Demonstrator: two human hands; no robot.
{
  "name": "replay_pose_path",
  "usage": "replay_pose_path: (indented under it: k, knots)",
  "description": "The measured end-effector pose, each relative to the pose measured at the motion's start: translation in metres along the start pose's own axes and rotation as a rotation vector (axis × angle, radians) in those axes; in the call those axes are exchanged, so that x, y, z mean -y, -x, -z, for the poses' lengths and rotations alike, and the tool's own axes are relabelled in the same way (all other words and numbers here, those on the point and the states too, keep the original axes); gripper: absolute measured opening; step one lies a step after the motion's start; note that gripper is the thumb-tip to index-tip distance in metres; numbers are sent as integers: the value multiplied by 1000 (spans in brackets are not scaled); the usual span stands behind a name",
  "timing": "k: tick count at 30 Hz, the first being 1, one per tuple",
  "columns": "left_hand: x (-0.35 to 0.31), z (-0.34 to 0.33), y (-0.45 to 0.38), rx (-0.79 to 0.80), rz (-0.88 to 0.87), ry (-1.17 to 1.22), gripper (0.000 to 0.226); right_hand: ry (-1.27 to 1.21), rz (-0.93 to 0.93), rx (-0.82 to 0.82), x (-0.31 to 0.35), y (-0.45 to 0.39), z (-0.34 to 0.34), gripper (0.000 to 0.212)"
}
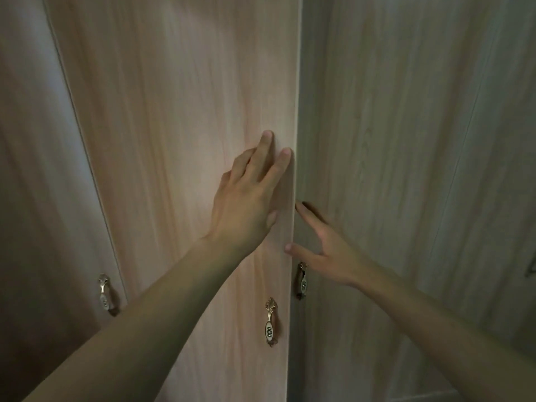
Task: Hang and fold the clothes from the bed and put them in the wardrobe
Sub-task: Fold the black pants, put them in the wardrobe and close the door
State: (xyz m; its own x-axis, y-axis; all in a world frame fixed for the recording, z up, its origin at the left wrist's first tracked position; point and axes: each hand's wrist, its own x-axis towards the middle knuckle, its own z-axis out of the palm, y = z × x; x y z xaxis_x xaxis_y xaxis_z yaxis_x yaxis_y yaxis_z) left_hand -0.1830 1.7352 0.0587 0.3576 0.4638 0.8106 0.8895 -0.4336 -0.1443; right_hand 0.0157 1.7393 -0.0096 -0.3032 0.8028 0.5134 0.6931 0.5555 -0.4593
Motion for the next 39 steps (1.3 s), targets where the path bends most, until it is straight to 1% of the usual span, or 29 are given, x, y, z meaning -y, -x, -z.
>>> replay_pose_path:
  k: [3,7,11,16,21,23,25,27,30,34,39]
  knots:
    - [0,-8,-4,-3,25,-47,115,44,17,-8,-8,-8,1,83]
    - [0,-18,-13,32,41,-66,115,103,-4,-21,-18,-19,5,90]
    - [2,-30,-19,50,53,-75,116,113,-12,0,-23,-24,6,87]
    - [0,-41,-28,77,84,-127,114,252,35,12,-26,-28,15,79]
    - [2,-52,-35,89,100,-156,115,259,43,26,-33,-38,18,77]
    - [2,-58,-38,91,110,-169,116,276,68,1,-36,-41,19,75]
    - [4,-62,-40,89,111,-179,118,348,117,-76,-40,-47,20,74]
    - [5,-65,-42,101,107,-183,128,420,131,-153,-43,-56,23,81]
    - [4,-69,-43,139,120,-189,143,524,74,-191,-47,-73,28,104]
    - [3,-76,-47,152,150,-209,145,584,54,-216,-50,-88,29,125]
    - [5,-87,-54,163,173,-241,145,582,38,-279,-56,-98,22,134]
